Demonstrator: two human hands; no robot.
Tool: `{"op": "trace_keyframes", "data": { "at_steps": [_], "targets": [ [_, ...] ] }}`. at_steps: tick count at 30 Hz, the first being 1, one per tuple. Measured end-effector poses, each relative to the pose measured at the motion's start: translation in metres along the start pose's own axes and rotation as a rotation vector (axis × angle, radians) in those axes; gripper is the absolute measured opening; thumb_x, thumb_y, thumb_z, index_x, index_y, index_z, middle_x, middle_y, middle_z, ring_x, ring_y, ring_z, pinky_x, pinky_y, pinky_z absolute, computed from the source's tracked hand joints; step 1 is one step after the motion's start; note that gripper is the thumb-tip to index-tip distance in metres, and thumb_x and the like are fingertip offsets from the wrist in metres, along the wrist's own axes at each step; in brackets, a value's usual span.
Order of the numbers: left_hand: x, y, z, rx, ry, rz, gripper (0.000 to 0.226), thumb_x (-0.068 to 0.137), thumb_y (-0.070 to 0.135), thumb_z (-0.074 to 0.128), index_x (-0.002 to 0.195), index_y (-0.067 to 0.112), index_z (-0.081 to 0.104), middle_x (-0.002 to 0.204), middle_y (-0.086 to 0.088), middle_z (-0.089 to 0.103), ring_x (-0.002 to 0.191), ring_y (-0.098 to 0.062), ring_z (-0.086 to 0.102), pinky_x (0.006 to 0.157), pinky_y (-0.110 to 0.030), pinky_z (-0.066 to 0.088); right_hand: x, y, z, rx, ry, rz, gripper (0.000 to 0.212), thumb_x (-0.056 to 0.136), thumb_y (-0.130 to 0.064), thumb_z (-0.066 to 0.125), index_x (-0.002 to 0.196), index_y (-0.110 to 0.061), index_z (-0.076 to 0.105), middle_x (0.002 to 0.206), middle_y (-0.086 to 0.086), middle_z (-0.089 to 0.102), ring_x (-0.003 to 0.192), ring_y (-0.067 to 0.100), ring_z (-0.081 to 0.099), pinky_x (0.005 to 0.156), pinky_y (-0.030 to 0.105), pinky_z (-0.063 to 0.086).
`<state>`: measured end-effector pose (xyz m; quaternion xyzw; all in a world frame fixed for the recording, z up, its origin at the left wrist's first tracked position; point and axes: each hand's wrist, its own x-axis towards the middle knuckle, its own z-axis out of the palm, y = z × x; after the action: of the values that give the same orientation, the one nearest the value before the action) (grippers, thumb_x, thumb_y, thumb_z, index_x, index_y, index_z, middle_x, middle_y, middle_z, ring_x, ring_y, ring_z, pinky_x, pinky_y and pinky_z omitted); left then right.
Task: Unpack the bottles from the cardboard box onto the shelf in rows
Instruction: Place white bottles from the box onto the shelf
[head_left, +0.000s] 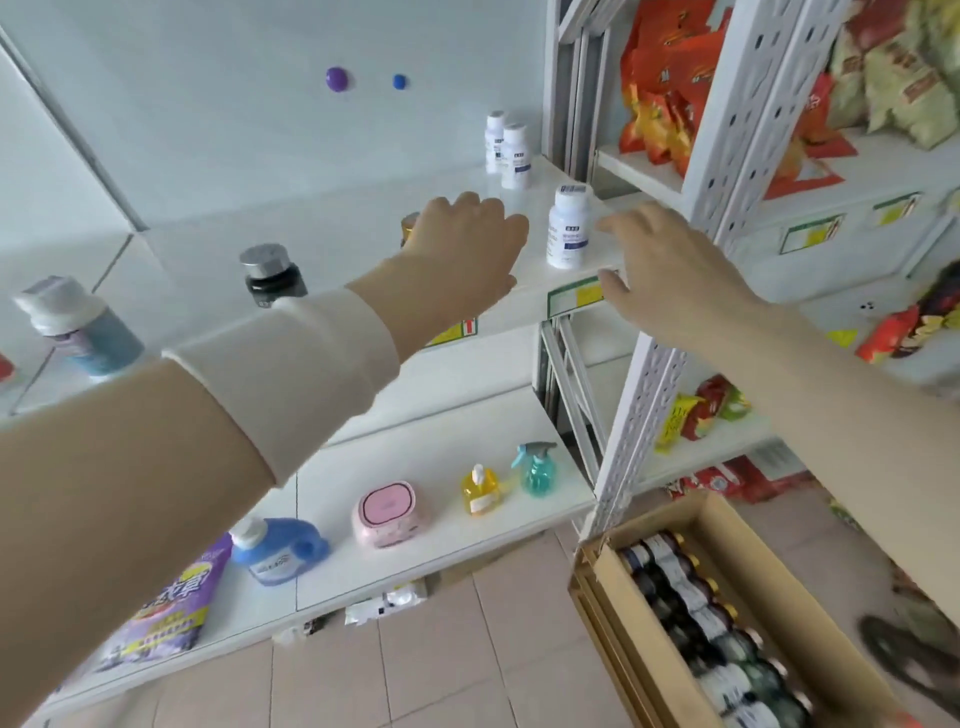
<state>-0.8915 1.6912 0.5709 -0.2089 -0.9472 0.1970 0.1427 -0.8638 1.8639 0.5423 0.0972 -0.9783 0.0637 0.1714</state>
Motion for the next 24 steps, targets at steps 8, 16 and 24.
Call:
{"op": "trace_keyframes", "data": {
  "at_steps": [8, 16, 24],
  "targets": [
    [-0.081, 0.055, 0.089, -0.099, -0.082, 0.183, 0.038, 0.095, 0.023, 0.048, 0.131, 0.013, 0.045, 0.128, -0.011, 0.050, 0.119, -0.031, 0.046, 0.093, -0.037, 0.037, -0.128, -0.027, 0.108, -0.023, -0.185, 0.204, 0.045, 0.094, -0.019, 0.044, 0.136, -0.005, 0.038, 0.134, 0.018, 0.044, 0.122, 0.035, 0.043, 0.092, 0.045, 0.041],
    [-0.110, 0.157, 0.177, -0.121, -0.284, 0.404, 0.040, 0.095, 0.022, 0.047, 0.133, 0.012, 0.041, 0.131, -0.011, 0.046, 0.121, -0.030, 0.044, 0.094, -0.036, 0.037, -0.247, 0.001, 0.193, -0.080, -0.345, 0.335, 0.038, 0.089, -0.017, 0.054, 0.123, 0.002, 0.051, 0.116, 0.024, 0.056, 0.105, 0.039, 0.055, 0.077, 0.045, 0.048],
    [-0.095, 0.285, 0.230, -0.141, -0.372, 0.608, 0.040, 0.096, 0.025, 0.044, 0.135, 0.013, 0.040, 0.131, -0.011, 0.049, 0.120, -0.030, 0.048, 0.093, -0.038, 0.041, -0.332, 0.070, 0.252, -0.075, -0.512, 0.532, 0.038, 0.069, -0.009, 0.074, 0.102, 0.005, 0.062, 0.094, 0.025, 0.064, 0.085, 0.041, 0.063, 0.063, 0.041, 0.054]
  ]
}}
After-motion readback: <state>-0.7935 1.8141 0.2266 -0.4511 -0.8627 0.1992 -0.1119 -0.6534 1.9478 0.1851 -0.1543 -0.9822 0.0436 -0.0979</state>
